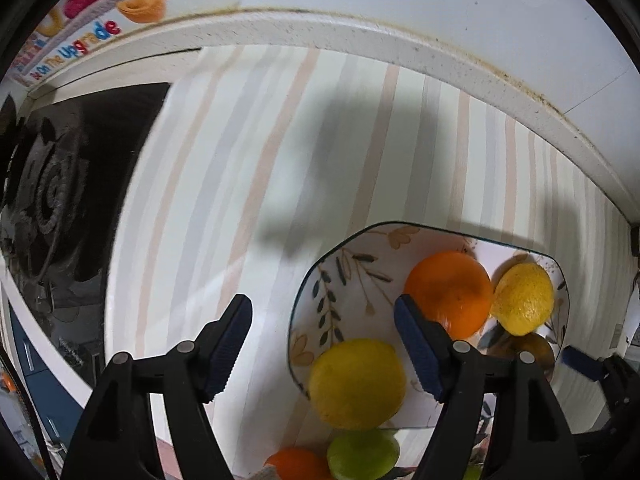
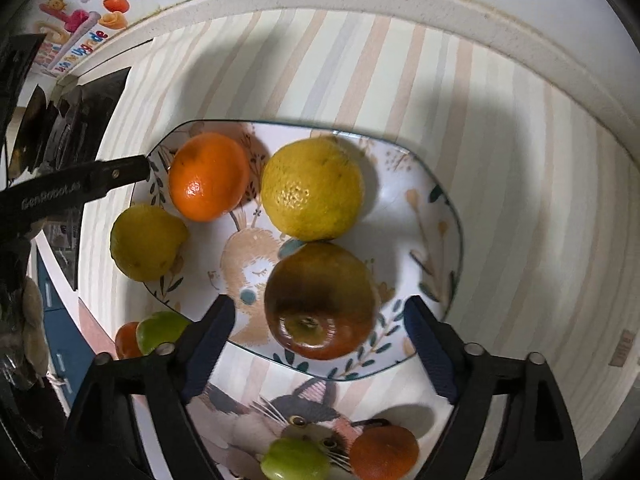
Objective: Organize fruits
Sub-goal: 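Carry both fruits onto the floral plate and open both tools, then lift both tools off the plate and move toward the remaining fruit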
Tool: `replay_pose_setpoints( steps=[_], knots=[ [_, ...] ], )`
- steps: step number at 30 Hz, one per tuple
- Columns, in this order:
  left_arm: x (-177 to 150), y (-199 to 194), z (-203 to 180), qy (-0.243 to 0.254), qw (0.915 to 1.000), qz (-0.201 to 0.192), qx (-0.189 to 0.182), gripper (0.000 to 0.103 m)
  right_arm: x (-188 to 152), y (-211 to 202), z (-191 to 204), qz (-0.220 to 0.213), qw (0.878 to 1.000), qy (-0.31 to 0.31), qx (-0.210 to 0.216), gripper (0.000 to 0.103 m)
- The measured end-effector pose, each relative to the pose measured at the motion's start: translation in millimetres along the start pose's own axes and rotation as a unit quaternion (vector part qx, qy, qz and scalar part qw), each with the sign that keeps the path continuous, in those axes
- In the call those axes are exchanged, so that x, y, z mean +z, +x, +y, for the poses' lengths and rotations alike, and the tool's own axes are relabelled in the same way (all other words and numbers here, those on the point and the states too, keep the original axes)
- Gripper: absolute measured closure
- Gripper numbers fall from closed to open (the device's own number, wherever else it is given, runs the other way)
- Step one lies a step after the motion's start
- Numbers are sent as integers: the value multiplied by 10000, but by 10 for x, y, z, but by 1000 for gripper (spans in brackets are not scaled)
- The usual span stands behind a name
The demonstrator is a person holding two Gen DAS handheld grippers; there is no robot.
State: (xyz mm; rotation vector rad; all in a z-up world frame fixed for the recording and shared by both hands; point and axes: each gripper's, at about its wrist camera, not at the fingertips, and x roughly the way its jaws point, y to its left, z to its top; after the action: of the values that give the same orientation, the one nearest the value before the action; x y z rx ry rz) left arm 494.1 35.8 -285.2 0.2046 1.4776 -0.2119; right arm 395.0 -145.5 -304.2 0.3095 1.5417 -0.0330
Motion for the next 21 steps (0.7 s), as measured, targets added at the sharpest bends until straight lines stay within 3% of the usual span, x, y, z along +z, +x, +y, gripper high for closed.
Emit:
replay_pose_setpoints(
  steps=[1,2,3,9,21],
  knots=[
    [-44,-49,11,-15,10000,-65,42,22,-18,-53,2,-50,10000,-30,-62,10],
    [-92,-101,26,-31,9998,-144,105,10,-29,-88,3,-82,9999,-34,-93,10],
    [-134,-154,39,-41,9996,-217,146,8,-38,-127,-7,-111,9998,-40,-133,10],
    [-479,-518,40,-187,9981,-582,24,7,-233,-361,-13,-338,9987,-93,-357,7],
    [-1200,-1134,-250,-162,9914,-1294,-79,7,-948,-1004,107,-1040,9929,-467,-348,7]
  ],
)
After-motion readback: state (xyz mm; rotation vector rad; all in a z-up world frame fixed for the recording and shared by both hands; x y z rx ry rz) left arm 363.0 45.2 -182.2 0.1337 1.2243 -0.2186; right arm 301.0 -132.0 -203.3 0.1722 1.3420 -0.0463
